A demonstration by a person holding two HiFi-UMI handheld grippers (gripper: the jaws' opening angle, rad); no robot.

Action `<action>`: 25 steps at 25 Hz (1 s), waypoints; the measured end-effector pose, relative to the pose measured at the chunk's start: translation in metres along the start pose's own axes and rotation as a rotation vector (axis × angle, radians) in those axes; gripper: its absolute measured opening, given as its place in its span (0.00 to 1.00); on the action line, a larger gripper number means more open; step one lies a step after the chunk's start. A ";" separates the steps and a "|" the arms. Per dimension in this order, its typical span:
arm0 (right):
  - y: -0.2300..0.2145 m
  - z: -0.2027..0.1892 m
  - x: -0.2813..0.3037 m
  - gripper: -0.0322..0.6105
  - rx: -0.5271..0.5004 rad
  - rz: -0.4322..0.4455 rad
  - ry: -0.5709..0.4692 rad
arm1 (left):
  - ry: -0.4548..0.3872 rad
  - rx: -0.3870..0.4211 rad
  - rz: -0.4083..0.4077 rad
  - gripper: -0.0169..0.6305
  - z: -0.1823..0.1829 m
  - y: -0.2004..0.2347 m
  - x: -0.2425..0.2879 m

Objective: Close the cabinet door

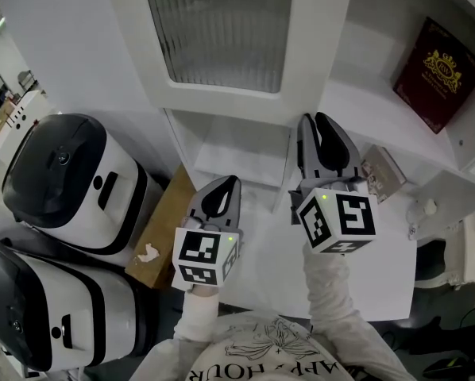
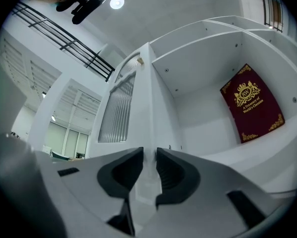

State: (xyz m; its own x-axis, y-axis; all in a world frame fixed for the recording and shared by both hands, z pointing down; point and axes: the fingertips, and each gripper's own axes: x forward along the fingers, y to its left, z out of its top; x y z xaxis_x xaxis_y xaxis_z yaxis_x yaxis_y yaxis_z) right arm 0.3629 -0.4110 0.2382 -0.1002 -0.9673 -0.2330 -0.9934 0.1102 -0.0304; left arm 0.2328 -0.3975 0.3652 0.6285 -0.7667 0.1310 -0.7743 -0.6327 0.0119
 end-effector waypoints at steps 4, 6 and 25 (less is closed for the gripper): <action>-0.006 0.004 -0.011 0.18 -0.005 -0.031 -0.015 | -0.017 0.004 -0.003 0.03 0.007 -0.003 -0.005; -0.008 0.003 -0.018 0.18 -0.011 -0.050 -0.009 | -0.026 0.005 -0.006 0.03 0.010 -0.005 -0.008; -0.002 -0.029 -0.090 0.13 -0.004 -0.173 0.121 | -0.080 -0.005 -0.066 0.03 0.024 -0.019 -0.041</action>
State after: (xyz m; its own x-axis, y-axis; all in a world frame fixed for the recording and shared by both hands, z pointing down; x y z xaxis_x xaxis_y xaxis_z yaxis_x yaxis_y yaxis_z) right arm 0.3725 -0.3311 0.2874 0.0664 -0.9921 -0.1067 -0.9966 -0.0607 -0.0554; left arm 0.2240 -0.3566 0.3360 0.6817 -0.7299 0.0503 -0.7314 -0.6815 0.0231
